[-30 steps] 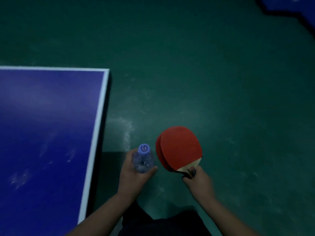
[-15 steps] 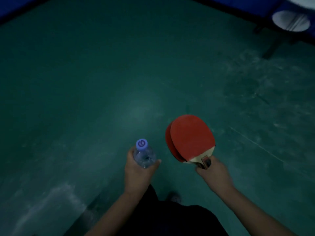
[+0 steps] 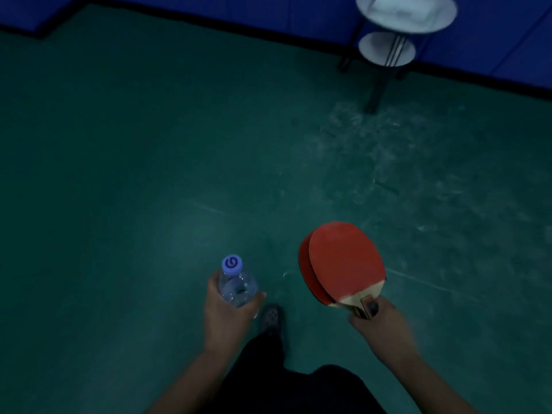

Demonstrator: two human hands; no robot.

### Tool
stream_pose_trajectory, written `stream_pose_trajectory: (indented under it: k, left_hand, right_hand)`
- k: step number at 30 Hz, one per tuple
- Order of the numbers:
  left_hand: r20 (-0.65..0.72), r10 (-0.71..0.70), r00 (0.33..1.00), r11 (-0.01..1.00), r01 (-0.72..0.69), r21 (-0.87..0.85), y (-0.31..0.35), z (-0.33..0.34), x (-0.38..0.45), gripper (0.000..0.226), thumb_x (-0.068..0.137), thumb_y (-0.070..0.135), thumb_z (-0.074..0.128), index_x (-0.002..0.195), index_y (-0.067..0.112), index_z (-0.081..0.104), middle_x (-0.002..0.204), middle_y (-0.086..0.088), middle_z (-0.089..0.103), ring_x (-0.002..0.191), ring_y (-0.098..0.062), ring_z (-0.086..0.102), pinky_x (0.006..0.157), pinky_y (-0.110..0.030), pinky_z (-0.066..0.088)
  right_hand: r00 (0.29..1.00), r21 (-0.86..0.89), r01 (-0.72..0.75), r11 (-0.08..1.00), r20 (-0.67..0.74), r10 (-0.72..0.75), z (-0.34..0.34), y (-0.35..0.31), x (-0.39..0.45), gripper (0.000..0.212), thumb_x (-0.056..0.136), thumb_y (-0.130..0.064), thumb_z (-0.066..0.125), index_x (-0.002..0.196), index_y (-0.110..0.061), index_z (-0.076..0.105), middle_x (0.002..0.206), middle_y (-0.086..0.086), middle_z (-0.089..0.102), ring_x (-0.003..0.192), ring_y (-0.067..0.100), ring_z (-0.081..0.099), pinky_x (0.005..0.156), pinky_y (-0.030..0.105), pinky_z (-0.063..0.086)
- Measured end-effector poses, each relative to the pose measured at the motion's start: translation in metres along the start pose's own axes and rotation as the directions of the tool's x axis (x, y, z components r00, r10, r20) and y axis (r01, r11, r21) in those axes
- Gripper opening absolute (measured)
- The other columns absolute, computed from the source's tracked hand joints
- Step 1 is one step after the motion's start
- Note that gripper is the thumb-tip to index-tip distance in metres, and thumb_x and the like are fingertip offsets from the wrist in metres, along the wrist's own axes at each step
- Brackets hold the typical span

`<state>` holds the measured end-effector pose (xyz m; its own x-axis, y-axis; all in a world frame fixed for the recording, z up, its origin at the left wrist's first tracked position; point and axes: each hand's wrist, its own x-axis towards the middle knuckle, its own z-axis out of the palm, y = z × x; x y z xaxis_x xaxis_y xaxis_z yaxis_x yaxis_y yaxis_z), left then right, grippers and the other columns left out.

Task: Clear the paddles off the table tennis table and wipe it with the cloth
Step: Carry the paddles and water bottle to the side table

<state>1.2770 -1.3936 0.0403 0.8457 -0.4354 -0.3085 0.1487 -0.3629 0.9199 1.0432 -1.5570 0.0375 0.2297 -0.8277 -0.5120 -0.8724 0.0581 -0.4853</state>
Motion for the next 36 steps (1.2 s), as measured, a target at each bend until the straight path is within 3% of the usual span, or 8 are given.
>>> stream_pose_trajectory:
  k: [4, 10, 15, 18, 22, 26, 32, 36]
  left_hand:
    - [0.139, 0.052, 0.989, 0.998, -0.057, 0.034, 0.063, 0.066, 0.091, 0.063, 0.063, -0.006, 0.088, 0.105, 0.027, 0.054, 0.094, 0.021, 0.071, 0.079, 0.002, 0.069, 0.064, -0.008, 0.049]
    - [0.253, 0.1, 0.962, 0.987, -0.127, 0.093, 0.132, 0.187, 0.207, 0.066, 0.061, 0.002, 0.092, 0.111, 0.024, 0.055, 0.097, 0.016, 0.071, 0.082, 0.0, 0.069, 0.067, -0.008, 0.049]
    - [0.215, 0.075, 0.974, 0.989, -0.099, 0.106, 0.174, 0.294, 0.289, 0.066, 0.062, 0.002, 0.091, 0.116, 0.013, 0.056, 0.101, 0.002, 0.071, 0.082, -0.002, 0.068, 0.068, -0.009, 0.048]
    - [0.177, 0.062, 0.982, 0.991, -0.082, 0.108, 0.209, 0.351, 0.33, 0.064, 0.063, 0.002, 0.092, 0.114, 0.013, 0.055, 0.103, 0.0, 0.07, 0.088, -0.012, 0.07, 0.073, -0.016, 0.05]
    - [0.194, 0.113, 0.975, 0.986, -0.134, 0.1, 0.264, 0.426, 0.394, 0.06, 0.06, -0.005, 0.091, 0.106, 0.012, 0.056, 0.091, 0.001, 0.072, 0.073, -0.002, 0.069, 0.06, -0.01, 0.049]
    - [0.168, 0.157, 0.973, 0.984, -0.169, 0.061, 0.314, 0.481, 0.463, 0.06, 0.062, -0.006, 0.09, 0.106, 0.015, 0.056, 0.09, 0.011, 0.072, 0.076, -0.003, 0.068, 0.069, -0.012, 0.052]
    - [0.181, 0.1, 0.978, 0.988, -0.12, 0.099, 0.35, 0.569, 0.583, 0.066, 0.059, 0.001, 0.094, 0.112, 0.011, 0.056, 0.103, -0.001, 0.07, 0.083, -0.004, 0.068, 0.073, -0.012, 0.051]
    - [0.229, 0.054, 0.972, 0.993, -0.076, 0.088, 0.38, 0.63, 0.67, 0.072, 0.058, 0.004, 0.095, 0.117, 0.011, 0.054, 0.11, -0.003, 0.069, 0.094, -0.012, 0.069, 0.086, -0.027, 0.054]
  right_hand:
    - [0.996, 0.039, -0.028, 0.999, -0.08, 0.031, -0.046, -0.041, 0.07, 0.033, 0.071, -0.033, 0.082, 0.071, -0.026, 0.05, 0.066, -0.016, 0.058, 0.059, -0.005, 0.05, 0.046, 0.012, 0.027]
    - [0.984, 0.139, -0.112, 0.984, -0.124, 0.13, -0.104, -0.071, 0.191, 0.033, 0.07, -0.038, 0.083, 0.079, -0.024, 0.055, 0.071, -0.014, 0.061, 0.063, -0.002, 0.053, 0.049, 0.013, 0.033]
    - [0.973, 0.183, -0.164, 0.969, -0.129, 0.189, -0.157, -0.085, 0.311, 0.034, 0.071, -0.038, 0.083, 0.076, -0.021, 0.054, 0.069, -0.01, 0.062, 0.062, 0.004, 0.055, 0.05, 0.02, 0.034]
    - [0.977, 0.164, -0.182, 0.97, -0.08, 0.197, -0.203, -0.102, 0.378, 0.032, 0.07, -0.033, 0.083, 0.077, -0.022, 0.054, 0.069, -0.012, 0.062, 0.061, 0.004, 0.054, 0.051, 0.021, 0.036]
    - [0.981, 0.149, -0.16, 0.976, -0.082, 0.174, -0.27, -0.13, 0.469, 0.031, 0.07, -0.03, 0.081, 0.076, -0.024, 0.052, 0.068, -0.012, 0.061, 0.06, -0.002, 0.053, 0.048, 0.013, 0.034]
    - [0.986, 0.101, -0.134, 0.986, -0.089, 0.143, -0.321, -0.171, 0.56, 0.033, 0.072, -0.033, 0.082, 0.075, -0.025, 0.05, 0.068, -0.013, 0.059, 0.06, -0.001, 0.052, 0.046, 0.016, 0.031]
    - [0.982, 0.097, -0.141, 0.985, -0.11, 0.152, -0.361, -0.225, 0.703, 0.037, 0.071, -0.036, 0.083, 0.073, -0.025, 0.048, 0.066, -0.014, 0.057, 0.057, -0.002, 0.051, 0.042, 0.014, 0.028]
    - [0.976, 0.116, -0.199, 0.973, -0.068, 0.208, -0.386, -0.265, 0.788, 0.031, 0.071, -0.034, 0.082, 0.079, -0.023, 0.054, 0.072, -0.009, 0.063, 0.065, 0.007, 0.059, 0.05, 0.023, 0.037]
